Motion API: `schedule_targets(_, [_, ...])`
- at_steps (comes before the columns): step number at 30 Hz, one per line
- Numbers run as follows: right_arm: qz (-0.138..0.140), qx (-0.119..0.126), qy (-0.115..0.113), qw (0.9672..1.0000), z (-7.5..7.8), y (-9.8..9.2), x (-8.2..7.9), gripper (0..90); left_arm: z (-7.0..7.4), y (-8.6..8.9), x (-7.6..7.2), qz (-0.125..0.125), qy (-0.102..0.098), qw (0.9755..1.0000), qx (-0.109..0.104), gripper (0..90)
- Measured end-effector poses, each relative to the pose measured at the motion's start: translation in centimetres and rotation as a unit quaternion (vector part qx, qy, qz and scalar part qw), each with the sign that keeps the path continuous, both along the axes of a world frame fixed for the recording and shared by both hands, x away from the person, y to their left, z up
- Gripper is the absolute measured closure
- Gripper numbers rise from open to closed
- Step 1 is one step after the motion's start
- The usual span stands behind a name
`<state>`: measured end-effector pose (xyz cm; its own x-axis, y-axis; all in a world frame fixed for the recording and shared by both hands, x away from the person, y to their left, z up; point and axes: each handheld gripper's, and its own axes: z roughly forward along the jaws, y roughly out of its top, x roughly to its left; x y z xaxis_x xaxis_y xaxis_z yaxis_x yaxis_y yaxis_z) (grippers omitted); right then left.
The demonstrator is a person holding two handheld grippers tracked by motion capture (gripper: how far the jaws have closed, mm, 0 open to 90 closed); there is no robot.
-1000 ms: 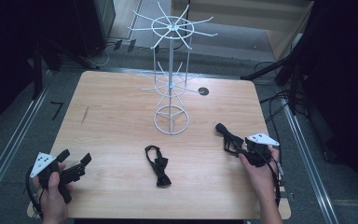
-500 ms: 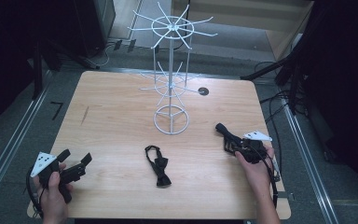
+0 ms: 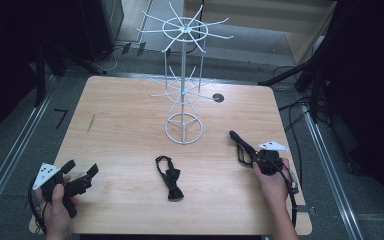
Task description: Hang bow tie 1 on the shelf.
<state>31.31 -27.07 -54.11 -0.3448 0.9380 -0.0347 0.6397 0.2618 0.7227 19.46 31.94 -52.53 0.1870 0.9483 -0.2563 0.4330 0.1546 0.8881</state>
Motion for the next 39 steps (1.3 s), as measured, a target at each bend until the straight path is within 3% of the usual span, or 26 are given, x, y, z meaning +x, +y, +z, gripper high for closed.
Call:
schedule_targets(9, [0.000,0.031,-0.039,0.9988,1.2,1.0,-0.9,86.9,0.0,0.0,0.0,0.000,0.000,1.0000,0.000,9.2])
schedule_targets(25, [0.015,0.096,-0.090,0.9912,4.0,2.2,-2.9,87.6,0.0,0.0,0.0,0.000,-0.002,1.0000,-0.001,9.2])
schedule_targets(39, [0.030,0.112,-0.127,0.9850,6.3,3.8,-3.7,88.0,0.0,0.0,0.0,0.001,-0.002,1.0000,-0.002,9.2])
